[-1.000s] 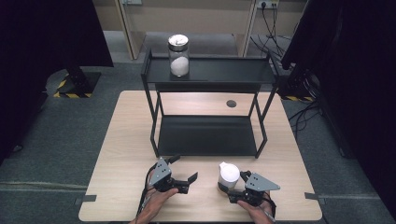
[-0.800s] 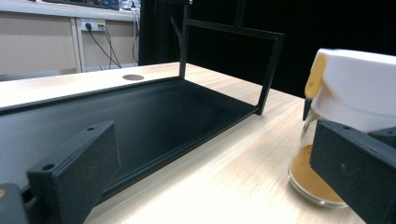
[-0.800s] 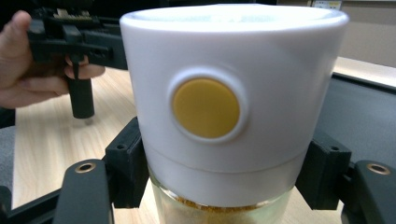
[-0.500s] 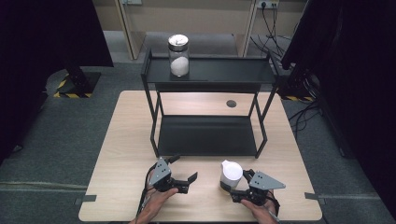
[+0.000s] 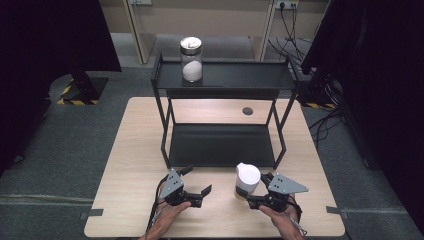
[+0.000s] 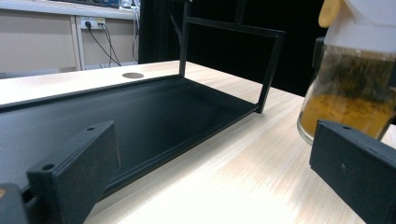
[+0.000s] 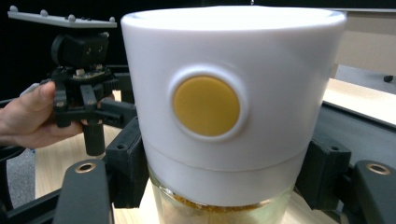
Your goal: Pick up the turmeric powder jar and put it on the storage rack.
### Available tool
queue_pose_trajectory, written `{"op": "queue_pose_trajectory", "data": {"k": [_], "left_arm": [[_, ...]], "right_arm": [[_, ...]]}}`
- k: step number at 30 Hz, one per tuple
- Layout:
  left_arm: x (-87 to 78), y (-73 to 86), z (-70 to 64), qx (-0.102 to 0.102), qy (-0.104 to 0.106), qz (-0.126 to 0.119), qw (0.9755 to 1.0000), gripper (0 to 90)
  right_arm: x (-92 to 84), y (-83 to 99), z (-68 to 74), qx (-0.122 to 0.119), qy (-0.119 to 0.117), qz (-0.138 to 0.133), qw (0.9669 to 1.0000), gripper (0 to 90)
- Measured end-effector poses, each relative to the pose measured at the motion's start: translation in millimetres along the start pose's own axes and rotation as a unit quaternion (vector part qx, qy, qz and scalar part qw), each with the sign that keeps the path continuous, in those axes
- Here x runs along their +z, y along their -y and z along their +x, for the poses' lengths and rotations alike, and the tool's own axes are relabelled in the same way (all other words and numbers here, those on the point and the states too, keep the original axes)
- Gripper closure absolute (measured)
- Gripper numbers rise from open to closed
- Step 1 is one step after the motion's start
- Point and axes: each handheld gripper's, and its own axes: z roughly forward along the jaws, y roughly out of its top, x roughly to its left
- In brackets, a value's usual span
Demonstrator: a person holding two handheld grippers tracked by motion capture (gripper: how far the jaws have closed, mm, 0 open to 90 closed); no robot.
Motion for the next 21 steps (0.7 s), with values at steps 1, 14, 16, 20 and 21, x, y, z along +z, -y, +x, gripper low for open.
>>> {"op": "queue_pose_trajectory", "data": {"k": [1, 14, 16, 20, 21], "left_arm": [[-0.1, 0.0, -0.1, 0.000, 0.000, 0.000, 1.0000, 0.9], [0.0, 0.2, -0.2, 0.000, 0.000, 0.000, 1.0000, 0.9], [0.0, 0.2, -0.3, 0.000, 0.000, 0.000, 1.0000, 0.9], [0.1, 0.3, -0.4, 0.000, 0.000, 0.001, 1.0000, 0.9], [0.1, 0.3, -0.4, -0.001, 0.001, 0.000, 1.0000, 0.9]], "right_arm": [[0.5, -2.0, -0.8, 0.003, -0.001, -0.001, 1.0000, 31.1], [6.9, -30.8, -10.5, 0.010, -0.010, 0.004, 0.9999, 31.1], [6.9, -35.0, -11.8, 0.010, -0.010, 0.006, 0.9999, 31.1], [7.2, -41.9, -15.3, 0.015, -0.010, 0.005, 0.9998, 31.1], [7.4, -43.9, -15.9, 0.015, -0.010, 0.005, 0.9998, 31.1]]}}
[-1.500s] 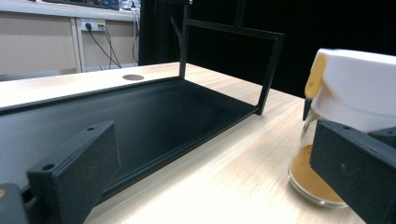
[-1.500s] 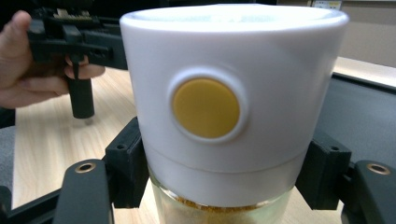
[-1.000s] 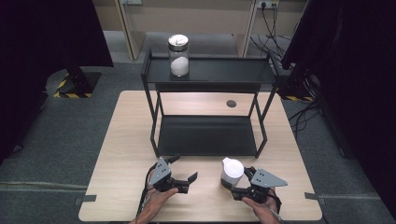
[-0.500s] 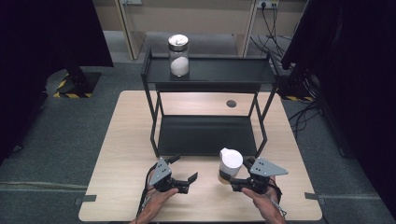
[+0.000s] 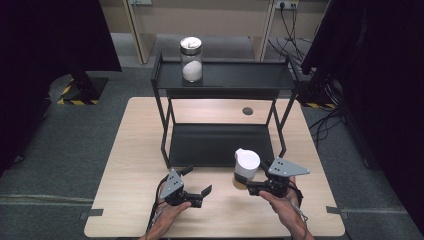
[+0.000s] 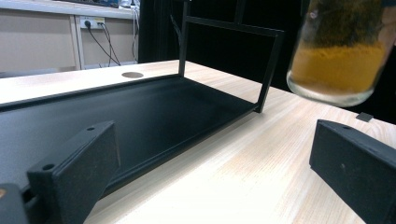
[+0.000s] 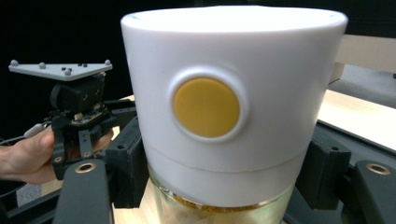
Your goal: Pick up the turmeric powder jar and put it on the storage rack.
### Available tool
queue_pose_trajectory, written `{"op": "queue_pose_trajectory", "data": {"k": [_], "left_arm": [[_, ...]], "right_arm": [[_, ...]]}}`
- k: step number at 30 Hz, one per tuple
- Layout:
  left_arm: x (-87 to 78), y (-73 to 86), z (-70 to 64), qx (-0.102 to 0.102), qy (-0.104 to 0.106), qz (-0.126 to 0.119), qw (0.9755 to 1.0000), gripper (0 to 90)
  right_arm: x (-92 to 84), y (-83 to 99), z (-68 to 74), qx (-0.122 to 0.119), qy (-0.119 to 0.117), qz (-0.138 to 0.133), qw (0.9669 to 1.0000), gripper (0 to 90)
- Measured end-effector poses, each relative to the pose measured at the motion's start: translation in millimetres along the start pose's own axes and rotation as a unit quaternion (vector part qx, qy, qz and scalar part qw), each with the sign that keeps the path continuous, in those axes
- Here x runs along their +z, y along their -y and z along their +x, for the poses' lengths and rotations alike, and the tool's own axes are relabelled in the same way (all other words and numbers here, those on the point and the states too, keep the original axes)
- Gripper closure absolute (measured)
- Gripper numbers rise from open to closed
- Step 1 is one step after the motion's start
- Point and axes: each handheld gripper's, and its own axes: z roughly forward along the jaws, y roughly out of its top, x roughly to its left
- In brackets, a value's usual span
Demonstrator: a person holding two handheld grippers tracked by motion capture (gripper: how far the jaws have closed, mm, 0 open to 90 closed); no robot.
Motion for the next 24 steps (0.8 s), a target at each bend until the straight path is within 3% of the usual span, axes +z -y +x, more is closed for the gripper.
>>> {"op": "queue_pose_trajectory", "data": {"k": [24], "left_arm": [[-0.1, 0.1, 0.3, -0.001, 0.001, 0.001, 1.0000, 0.9]], "right_arm": [[9.1, -58.2, -9.4, -0.017, -0.013, -0.004, 0.9998, 31.1]]}}
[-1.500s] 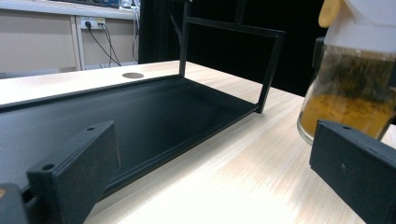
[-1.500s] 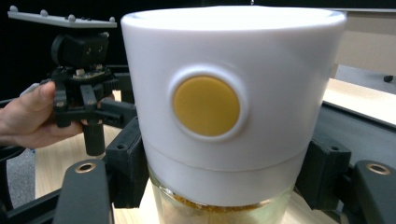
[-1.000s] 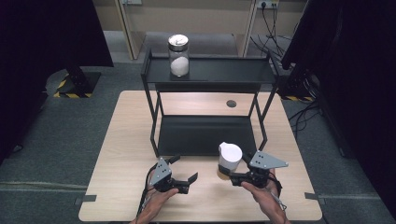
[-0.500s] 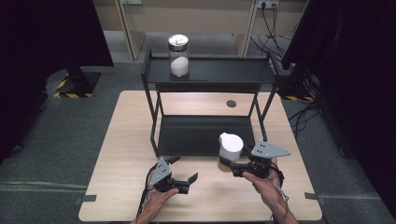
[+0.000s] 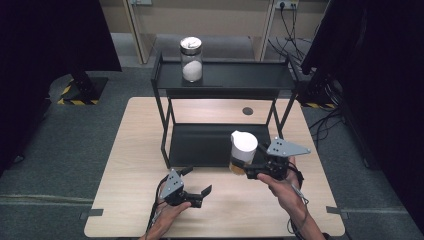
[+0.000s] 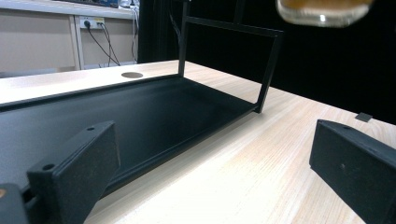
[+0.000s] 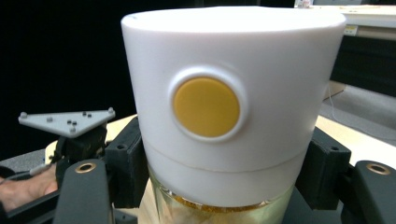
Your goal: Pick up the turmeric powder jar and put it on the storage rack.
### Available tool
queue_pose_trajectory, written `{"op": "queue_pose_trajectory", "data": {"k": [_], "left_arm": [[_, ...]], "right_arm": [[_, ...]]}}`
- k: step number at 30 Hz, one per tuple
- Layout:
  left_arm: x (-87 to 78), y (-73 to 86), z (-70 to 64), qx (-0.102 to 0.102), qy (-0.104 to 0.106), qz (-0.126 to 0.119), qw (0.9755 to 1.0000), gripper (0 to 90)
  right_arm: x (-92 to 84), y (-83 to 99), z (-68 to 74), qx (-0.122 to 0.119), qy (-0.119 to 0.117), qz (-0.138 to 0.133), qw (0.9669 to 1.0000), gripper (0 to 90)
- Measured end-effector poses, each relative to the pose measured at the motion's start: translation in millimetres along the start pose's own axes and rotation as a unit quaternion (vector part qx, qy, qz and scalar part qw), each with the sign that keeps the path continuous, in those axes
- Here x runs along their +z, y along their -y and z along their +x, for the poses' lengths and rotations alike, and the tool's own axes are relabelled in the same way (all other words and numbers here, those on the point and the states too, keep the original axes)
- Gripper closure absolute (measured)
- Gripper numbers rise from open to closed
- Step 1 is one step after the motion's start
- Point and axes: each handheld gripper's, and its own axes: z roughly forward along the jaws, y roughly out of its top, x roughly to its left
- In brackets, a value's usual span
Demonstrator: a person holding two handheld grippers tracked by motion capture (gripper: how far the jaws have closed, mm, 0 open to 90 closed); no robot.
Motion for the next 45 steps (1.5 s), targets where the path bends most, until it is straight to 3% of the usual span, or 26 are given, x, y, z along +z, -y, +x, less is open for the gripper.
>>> {"op": "queue_pose_trajectory", "data": {"k": [28, 45], "left_arm": [[0.3, 0.3, 0.1, -0.002, 0.003, 0.002, 1.0000, 0.9], [0.2, 0.3, 0.1, -0.003, 0.003, 0.004, 1.0000, 0.9]], "right_arm": [[14.4, -81.2, -9.4, -0.009, -0.007, -0.006, 0.9999, 31.1], [18.4, -128.4, -16.8, -0.006, 0.006, -0.002, 1.0000, 31.1]]}}
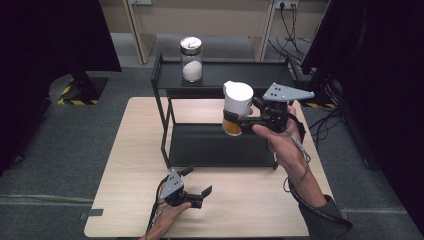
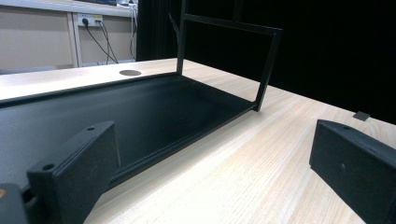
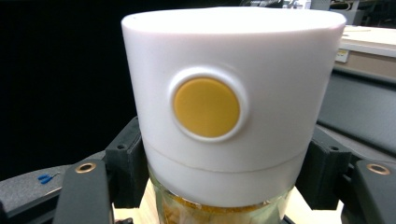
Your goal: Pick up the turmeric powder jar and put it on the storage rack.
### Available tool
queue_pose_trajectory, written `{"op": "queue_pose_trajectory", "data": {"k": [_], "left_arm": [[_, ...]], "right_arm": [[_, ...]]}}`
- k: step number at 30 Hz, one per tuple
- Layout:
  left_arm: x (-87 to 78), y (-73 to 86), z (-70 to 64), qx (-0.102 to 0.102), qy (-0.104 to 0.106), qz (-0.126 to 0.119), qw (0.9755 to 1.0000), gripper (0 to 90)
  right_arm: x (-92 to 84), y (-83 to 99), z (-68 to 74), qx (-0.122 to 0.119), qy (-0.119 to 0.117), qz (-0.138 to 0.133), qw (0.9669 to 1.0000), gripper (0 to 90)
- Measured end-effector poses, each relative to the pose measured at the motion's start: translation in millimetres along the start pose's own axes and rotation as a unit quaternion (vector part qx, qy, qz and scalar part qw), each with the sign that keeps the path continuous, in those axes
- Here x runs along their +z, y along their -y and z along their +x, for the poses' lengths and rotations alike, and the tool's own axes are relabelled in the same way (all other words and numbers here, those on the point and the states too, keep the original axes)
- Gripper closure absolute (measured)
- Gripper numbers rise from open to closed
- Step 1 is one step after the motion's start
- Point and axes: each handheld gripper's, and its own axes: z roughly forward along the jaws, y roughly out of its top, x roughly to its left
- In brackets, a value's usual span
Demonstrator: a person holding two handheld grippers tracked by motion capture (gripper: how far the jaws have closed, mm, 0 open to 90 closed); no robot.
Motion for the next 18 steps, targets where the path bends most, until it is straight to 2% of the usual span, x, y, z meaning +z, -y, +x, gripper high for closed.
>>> {"op": "queue_pose_trajectory", "data": {"k": [18], "left_arm": [[-0.2, 0.1, 0.5, -0.003, 0.000, 0.000, 1.0000, 0.9]], "right_arm": [[10.2, -48.2, -2.4, 0.004, 0.022, 0.006, 0.9997, 31.2]]}}
